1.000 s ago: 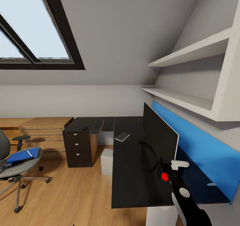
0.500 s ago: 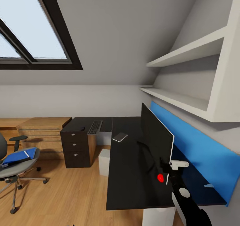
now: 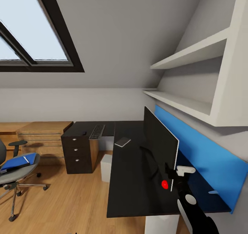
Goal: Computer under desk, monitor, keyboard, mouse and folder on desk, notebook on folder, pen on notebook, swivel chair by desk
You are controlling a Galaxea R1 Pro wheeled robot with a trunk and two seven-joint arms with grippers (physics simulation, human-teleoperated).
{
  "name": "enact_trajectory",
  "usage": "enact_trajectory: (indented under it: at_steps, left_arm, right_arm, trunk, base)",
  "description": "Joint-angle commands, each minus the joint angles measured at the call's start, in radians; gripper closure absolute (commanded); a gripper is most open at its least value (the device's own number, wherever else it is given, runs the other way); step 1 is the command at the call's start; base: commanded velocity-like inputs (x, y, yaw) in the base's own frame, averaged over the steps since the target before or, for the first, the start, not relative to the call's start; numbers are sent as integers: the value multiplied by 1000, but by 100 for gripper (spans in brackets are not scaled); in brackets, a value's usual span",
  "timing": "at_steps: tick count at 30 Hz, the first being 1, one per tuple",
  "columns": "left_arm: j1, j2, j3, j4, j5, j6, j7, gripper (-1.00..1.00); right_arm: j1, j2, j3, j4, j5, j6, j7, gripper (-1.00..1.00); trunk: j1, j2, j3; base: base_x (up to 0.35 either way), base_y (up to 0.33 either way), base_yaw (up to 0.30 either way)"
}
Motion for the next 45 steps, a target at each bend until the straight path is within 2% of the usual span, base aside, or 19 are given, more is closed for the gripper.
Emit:
enact_trajectory:
  at_steps: [1, 12, 28, 45]
  left_arm:
    - [-1, 0, 3, 1, 10, -1, -10, -100]
    - [-1, 0, 4, 1, 10, -1, -10, -100]
    - [-1, 0, 4, 1, 10, -1, -10, -100]
    - [-1, -1, 6, 1, 10, 1, -8, -100]
  right_arm:
    - [-1, 0, 0, 1, 6, -2, -5, -100]
    - [-1, 0, 0, 1, 6, -2, -5, -100]
    - [0, 0, 0, 2, 7, -2, -5, -100]
    - [-1, 0, 0, 20, 7, -3, -6, -100]
  trunk:
    - [0, -1, -2]
    - [0, -1, -2]
    - [0, -1, -2]
    - [0, -1, -2]
  base:
    - [0, -1, 0]
    - [-26, 21, 0]
    - [-219, 171, 0]
    - [-246, -61, 0]
